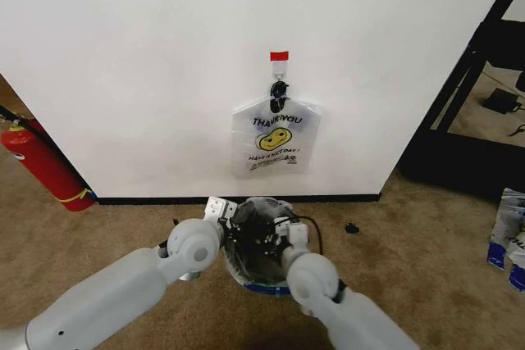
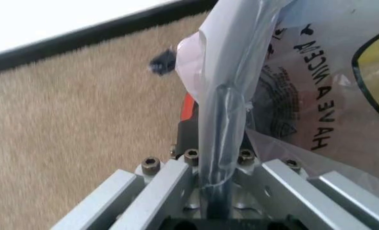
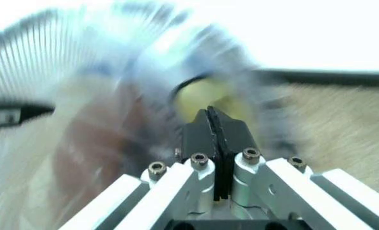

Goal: Pick up the garbage bag from the wall and place it over the trash bin.

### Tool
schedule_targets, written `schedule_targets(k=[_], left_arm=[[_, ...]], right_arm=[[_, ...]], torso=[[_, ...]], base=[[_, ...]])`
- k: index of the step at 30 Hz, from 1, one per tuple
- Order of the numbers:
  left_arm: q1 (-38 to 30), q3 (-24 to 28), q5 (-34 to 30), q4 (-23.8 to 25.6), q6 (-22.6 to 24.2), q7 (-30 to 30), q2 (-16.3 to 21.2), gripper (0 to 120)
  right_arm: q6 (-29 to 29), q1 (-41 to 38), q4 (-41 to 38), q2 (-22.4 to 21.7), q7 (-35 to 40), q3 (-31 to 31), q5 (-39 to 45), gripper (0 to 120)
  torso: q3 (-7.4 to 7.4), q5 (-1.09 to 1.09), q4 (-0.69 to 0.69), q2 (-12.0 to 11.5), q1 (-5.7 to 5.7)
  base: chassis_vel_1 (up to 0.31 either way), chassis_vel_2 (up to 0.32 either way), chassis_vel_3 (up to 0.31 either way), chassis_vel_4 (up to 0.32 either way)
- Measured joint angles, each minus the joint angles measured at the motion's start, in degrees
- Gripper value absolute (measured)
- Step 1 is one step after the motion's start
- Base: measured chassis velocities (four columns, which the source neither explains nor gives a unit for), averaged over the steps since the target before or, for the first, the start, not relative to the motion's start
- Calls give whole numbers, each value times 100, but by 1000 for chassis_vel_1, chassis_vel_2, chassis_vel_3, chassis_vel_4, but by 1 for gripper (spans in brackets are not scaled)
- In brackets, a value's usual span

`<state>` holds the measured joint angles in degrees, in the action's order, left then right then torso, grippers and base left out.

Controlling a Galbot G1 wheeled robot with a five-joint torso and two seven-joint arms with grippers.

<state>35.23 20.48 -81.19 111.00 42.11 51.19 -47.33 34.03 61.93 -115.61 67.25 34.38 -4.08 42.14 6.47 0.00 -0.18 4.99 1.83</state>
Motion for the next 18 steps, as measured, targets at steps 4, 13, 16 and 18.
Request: schedule_targets(k=[4, 13, 16, 18], left_arm=[[27, -115, -531, 4, 0, 277, 51, 0], [682, -706, -599, -71, 2, 513, 93, 0], [639, -499, -625, -386, 2, 514, -13, 0], [600, -439, -628, -456, 1, 514, -44, 0]], right_arm=[[-113, 623, -704, -269, -135, 509, -315, 0], [-794, 1366, -1246, -294, -285, 1242, -829, 0], [-1028, 1669, -1328, -223, -406, 1543, -1115, 0], [-1044, 1717, -1343, -220, -413, 1587, -1144, 0]], torso=[[-1, -1, -3, 0, -1], [-1, -1, 4, 0, -1], [0, 0, -3, 0, -1], [-1, 0, -3, 0, -1]], base=[[0, 0, 0, 0], [0, 0, 0, 0], [0, 0, 0, 0], [0, 0, 0, 0]])
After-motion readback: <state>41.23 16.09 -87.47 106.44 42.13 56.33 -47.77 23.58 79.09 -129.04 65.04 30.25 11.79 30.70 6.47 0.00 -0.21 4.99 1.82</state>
